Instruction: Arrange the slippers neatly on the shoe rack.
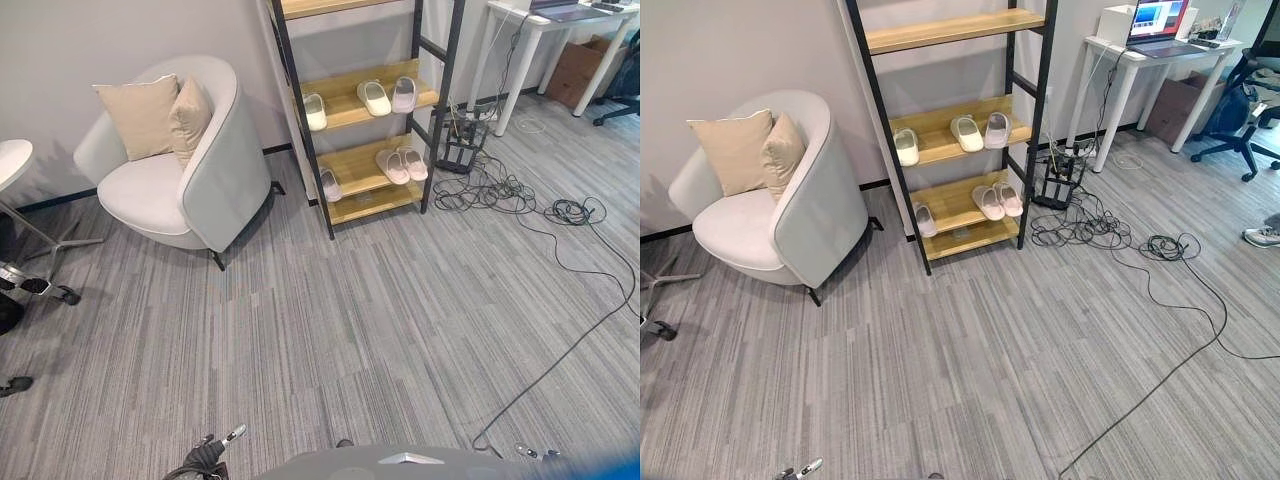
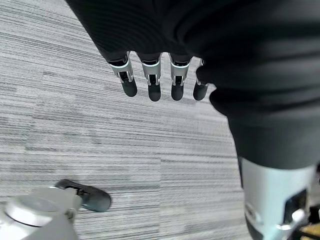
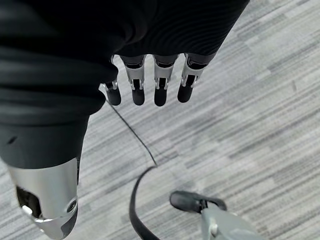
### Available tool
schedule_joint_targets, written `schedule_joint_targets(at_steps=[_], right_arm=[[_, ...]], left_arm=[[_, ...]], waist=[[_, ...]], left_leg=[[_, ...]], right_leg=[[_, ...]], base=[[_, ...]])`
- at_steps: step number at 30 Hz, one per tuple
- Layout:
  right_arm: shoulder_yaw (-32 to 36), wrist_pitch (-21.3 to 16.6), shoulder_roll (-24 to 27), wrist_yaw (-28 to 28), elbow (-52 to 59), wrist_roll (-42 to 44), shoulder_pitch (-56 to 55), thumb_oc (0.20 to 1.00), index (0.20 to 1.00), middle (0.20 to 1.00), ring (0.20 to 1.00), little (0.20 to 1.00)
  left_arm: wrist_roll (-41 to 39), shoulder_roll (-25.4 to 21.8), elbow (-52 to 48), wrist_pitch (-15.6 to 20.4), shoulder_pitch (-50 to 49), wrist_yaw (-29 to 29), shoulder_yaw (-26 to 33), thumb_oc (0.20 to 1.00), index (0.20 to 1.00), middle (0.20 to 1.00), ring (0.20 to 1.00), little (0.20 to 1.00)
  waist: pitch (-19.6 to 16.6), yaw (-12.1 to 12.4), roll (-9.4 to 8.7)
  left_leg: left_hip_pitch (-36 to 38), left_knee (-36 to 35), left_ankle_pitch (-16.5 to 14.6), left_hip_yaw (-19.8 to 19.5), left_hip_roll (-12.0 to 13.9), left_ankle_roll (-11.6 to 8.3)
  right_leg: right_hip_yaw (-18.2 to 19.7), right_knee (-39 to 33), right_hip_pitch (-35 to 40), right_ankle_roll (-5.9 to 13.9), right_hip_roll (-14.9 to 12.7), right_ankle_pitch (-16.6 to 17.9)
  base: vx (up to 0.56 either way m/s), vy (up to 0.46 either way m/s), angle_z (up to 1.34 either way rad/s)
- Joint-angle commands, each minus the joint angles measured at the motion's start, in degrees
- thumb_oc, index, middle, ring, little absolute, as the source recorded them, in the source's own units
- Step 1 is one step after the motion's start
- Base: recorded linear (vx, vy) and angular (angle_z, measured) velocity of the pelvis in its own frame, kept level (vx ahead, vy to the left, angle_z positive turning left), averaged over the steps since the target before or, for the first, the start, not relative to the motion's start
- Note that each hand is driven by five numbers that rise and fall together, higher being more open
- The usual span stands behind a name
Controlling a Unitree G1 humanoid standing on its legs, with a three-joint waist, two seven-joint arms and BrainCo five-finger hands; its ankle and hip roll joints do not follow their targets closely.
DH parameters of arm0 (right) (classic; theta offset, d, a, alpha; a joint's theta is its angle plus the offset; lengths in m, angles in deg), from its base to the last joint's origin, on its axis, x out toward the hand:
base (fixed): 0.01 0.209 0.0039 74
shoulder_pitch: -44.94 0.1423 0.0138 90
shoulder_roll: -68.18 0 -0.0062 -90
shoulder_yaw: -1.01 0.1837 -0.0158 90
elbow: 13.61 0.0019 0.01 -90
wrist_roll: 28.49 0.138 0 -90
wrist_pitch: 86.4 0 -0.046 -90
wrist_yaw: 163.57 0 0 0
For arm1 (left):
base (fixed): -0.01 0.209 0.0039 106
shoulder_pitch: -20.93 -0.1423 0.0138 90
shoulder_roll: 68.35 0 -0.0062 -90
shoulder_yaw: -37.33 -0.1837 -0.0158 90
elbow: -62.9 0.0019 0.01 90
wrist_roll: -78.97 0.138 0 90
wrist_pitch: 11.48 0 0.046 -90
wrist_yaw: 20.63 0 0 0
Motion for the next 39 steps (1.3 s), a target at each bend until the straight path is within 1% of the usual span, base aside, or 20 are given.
schedule_joint_targets(at_steps=[1, 5, 8, 13, 14, 15, 16, 17, 18, 20, 21, 24, 27, 29, 30, 31, 33, 34, 37, 39], right_arm=[[-1.3, -0.9, -0.9, -0.9, -1.1, 0.4, 1.8, 1.0, 1.0, 1.0, 1.0, 1.0], [-1.7, -1.0, -0.9, -1.5, 0.4, 0.5, 2.4, 1.0, 1.0, 1.0, 1.0, 1.0], [-2.4, -1.1, -1.2, -2.3, 1.9, 0.4, 2.9, 1.0, 1.0, 1.0, 1.0, 1.0], [-2.7, -1.2, -1.6, -2.9, 2.3, 0.0, 2.5, 1.0, 1.0, 1.0, 1.0, 1.0], [-3.0, -1.3, -1.6, -3.0, 2.3, -0.3, 2.4, 1.0, 1.0, 1.0, 1.0, 1.0], [-3.2, -1.5, -1.4, -3.0, 2.6, -0.8, 2.2, 1.0, 1.0, 1.0, 1.0, 1.0], [-4.0, -1.4, -1.1, -3.3, 3.0, -1.3, 3.0, 1.0, 1.0, 1.0, 1.0, 1.0], [-4.4, -1.3, -0.8, -3.7, 2.7, -1.3, 3.1, 1.0, 1.0, 1.0, 1.0, 1.0], [-4.8, -1.3, -0.8, -3.7, 2.7, -1.3, 2.8, 1.0, 1.0, 1.0, 1.0, 1.0], [-5.0, -1.3, -1.1, -3.5, 3.1, -0.9, 2.9, 1.0, 1.0, 1.0, 1.0, 1.0], [-5.2, -1.4, -2.0, -3.3, 3.7, -1.5, 3.5, 1.0, 1.0, 1.0, 1.0, 1.0], [-5.7, -1.4, -3.1, -2.7, 4.8, -2.0, 4.1, 1.0, 1.0, 1.0, 1.0, 1.0], [-6.0, -1.0, -4.6, -1.9, 5.9, -2.5, 4.9, 1.0, 1.0, 1.0, 1.0, 1.0], [-5.8, -0.6, -4.9, -1.5, 6.0, -2.7, 5.1, 1.0, 1.0, 1.0, 1.0, 1.0], [-5.6, -0.6, -5.1, -1.4, 5.9, -2.4, 5.2, 1.0, 1.0, 1.0, 1.0, 1.0], [-5.4, -0.7, -5.2, -1.3, 5.9, -2.0, 4.8, 1.0, 1.0, 1.0, 1.0, 1.0], [-5.1, -0.6, -5.2, -1.5, 5.8, -1.7, 4.4, 1.0, 1.0, 1.0, 1.0, 1.0], [-4.7, -0.4, -5.1, -1.7, 5.6, -1.6, 4.2, 1.0, 1.0, 1.0, 1.0, 1.0], [-4.7, 0.0, -5.0, -2.3, 5.3, -2.8, 3.8, 1.0, 1.0, 1.0, 1.0, 1.0], [-4.2, -0.1, -4.6, -2.6, 4.7, -3.3, 3.2, 1.0, 1.0, 1.0, 1.0, 1.0]], left_arm=[[4.3, -0.8, 2.6, 0.3, 3.5, 1.7, -1.1, 1.0, 1.0, 1.0, 1.0, 1.0], [8.6, 0.2, 1.5, 0.1, 4.2, 2.2, -5.2, 1.0, 1.0, 1.0, 1.0, 1.0], [14.2, 1.1, 0.2, -0.2, 4.8, 3.4, -10.3, 1.0, 1.0, 1.0, 1.0, 1.0], [15.2, 2.5, -1.1, -0.3, 5.1, 3.4, -12.4, 1.0, 1.0, 1.0, 1.0, 1.0], [15.4, 2.6, -1.4, -0.1, 5.2, 3.3, -12.8, 1.0, 1.0, 1.0, 1.0, 1.0], [16.4, 2.7, -2.9, 0.0, 5.3, 3.3, -14.2, 1.0, 1.0, 1.0, 1.0, 1.0], [16.9, 2.6, -4.6, 0.3, 6.4, 3.8, -15.5, 1.0, 1.0, 1.0, 1.0, 1.0], [17.0, 2.8, -4.6, 0.4, 6.7, 4.2, -16.1, 1.0, 1.0, 1.0, 1.0, 1.0], [16.9, 3.0, -4.6, 0.3, 6.3, 4.3, -16.0, 1.0, 1.0, 1.0, 1.0, 1.0], [17.3, 2.7, -4.2, 0.3, 5.6, 4.6, -15.6, 1.0, 1.0, 1.0, 1.0, 1.0], [17.3, 2.8, -2.7, -0.1, 4.3, 4.2, -14.4, 1.0, 1.0, 1.0, 1.0, 1.0], [18.3, 1.8, 1.5, -1.3, 2.9, 4.7, -11.9, 1.0, 1.0, 1.0, 1.0, 1.0], [17.9, 0.6, 1.6, -1.5, 2.6, 4.1, -10.2, 1.0, 1.0, 1.0, 1.0, 1.0], [17.2, -0.4, 0.7, -1.4, 3.2, 4.2, -9.8, 1.0, 1.0, 1.0, 1.0, 1.0], [17.0, -1.1, 0.8, -1.6, 3.8, 4.6, -9.8, 1.0, 1.0, 1.0, 1.0, 1.0], [17.1, -1.7, 1.0, -1.6, 5.0, 5.1, -9.8, 1.0, 1.0, 1.0, 1.0, 1.0], [17.4, -1.8, 1.0, -1.4, 5.5, 5.4, -10.0, 1.0, 1.0, 1.0, 1.0, 1.0], [17.9, -1.7, 1.2, -1.2, 6.0, 5.7, -10.4, 1.0, 1.0, 1.0, 1.0, 1.0], [19.8, -1.4, 1.5, -1.2, 6.2, 6.2, -11.3, 1.0, 1.0, 1.0, 1.0, 1.0], [20.8, -1.2, 1.8, -1.1, 5.9, 6.2, -11.8, 1.0, 1.0, 1.0, 1.0, 1.0]], waist=[[-0.2, -0.4, -3.25], [1.1, -1.0, -3.04], [3.0, -2.2, -2.4], [4.9, -2.8, -1.61], [5.6, -2.9, -1.85], [7.1, -2.9, -2.42], [8.8, -2.7, -3.05], [9.5, -1.8, -3.73], [9.2, -1.2, -4.0], [8.5, 0.2, -4.26], [6.9, 0.8, -4.44], [5.0, 1.0, -5.92], [4.2, 1.1, -6.85], [5.2, 0.3, -5.93], [5.8, -0.4, -5.15], [6.6, -1.3, -4.19], [7.4, -2.2, -3.79], [7.7, -3.0, -3.74], [8.0, -4.3, -4.14], [7.9, -4.9, -4.3]], left_leg=[[-1.9, -0.1, -1.1, -3.2, -0.6, -2.68], [-2.0, -0.1, -1.2, -2.8, -0.2, -2.91], [-2.3, -0.1, -1.0, -2.9, 0.7, -2.99], [-2.5, 1.2, -1.0, -2.2, 1.8, -3.35], [-3.9, 4.2, -2.0, -1.5, 2.1, -3.71], [-7.6, 11.9, -2.3, 0.7, 2.4, -5.08], [-12.8, 20.5, 0.0, 3.6, 3.5, -5.79], [-17.4, 23.4, 0.1, 5.9, 3.1, -4.77], [-19.3, 21.5, -0.9, 7.0, 2.0, -4.13], [-20.8, 16.4, 1.1, 8.3, 1.1, -4.0], [-17.5, 10.8, 1.3, 8.0, 0.6, -2.87], [-14.9, 9.6, 0.1, 7.0, -0.9, -1.16], [-12.1, 9.3, -2.8, 7.7, -2.4, 1.46], [-10.2, 9.2, -4.3, 7.4, -2.7, 3.15], [-9.0, 8.8, -4.6, 6.2, -2.3, 3.51], [-7.0, 8.1, -5.2, 4.9, -1.9, 3.61], [-5.0, 7.4, -6.1, 4.0, -1.9, 3.19], [-3.8, 7.1, -7.0, 3.3, -1.7, 2.57], [-1.0, 7.2, -9.1, 1.7, -1.2, 1.3], [0.3, 7.7, -9.9, 1.0, -1.0, 0.86]], right_leg=[[-1.2, 0.6, 2.5, 4.82, -3.3, -2.2], [-1.0, 0.6, 2.5, 4.56, -3.1, -2.2], [-1.2, 3.5, 0.9, 3.29, -2.5, -3.2], [0.0, 5.9, -0.9, 2.33, -1.9, -5.0], [0.6, 6.5, -1.2, 2.01, -1.9, -5.4], [1.2, 6.5, -0.9, 1.33, -2.1, -6.2], [0.9, 6.1, -0.2, 0.46, -2.1, -6.4], [0.4, 5.2, 1.6, 0.43, -2.2, -7.1], [0.3, 4.7, 2.4, 0.89, -2.2, -7.5], [0.2, 3.9, 4.4, 1.52, -1.5, -8.1], [0.7, 4.3, 4.6, 2.3, -1.2, -8.0], [1.5, 7.7, 4.2, 3.76, -2.5, -7.3], [2.7, 16.5, 0.9, 7.4, -5.4, -3.2], [1.8, 28.6, -4.2, 9.98, -8.3, 4.2], [2.4, 32.6, -6.8, 9.6, -8.3, 5.1], [3.2, 33.3, -9.9, 8.42, -8.9, 3.4], [2.6, 28.8, -10.5, 7.24, -9.8, 1.3], [2.7, 23.1, -11.3, 6.73, -10.0, 0.2], [4.2, 14.0, -13.2, 8.04, -10.6, 3.5], [6.0, 13.9, -13.4, 8.24, -9.6, 3.8]], base=[[0.0, -0.04, -0.01], [0.01, -0.066, -0.01], [0.02, -0.114, 0.04], [0.04, -0.106, -0.03], [0.04, -0.17, -0.07], [0.02, -0.188, -0.19], [0.08, -0.202, -0.14], [0.16, -0.125, -0.14], [0.23, -0.038, 0.09], [0.3, 0.076, 0.14], [0.33, 0.153, -0.21], [0.36, 0.214, -0.56], [0.29, 0.276, -0.15], [0.2, 0.246, -0.1], [0.3, 0.218, 0.28], [0.28, 0.093, 0.37], [0.27, -0.042, 0.24], [0.25, -0.133, 0.29], [0.27, -0.195, -0.05], [0.25, -0.185, 0.15]])
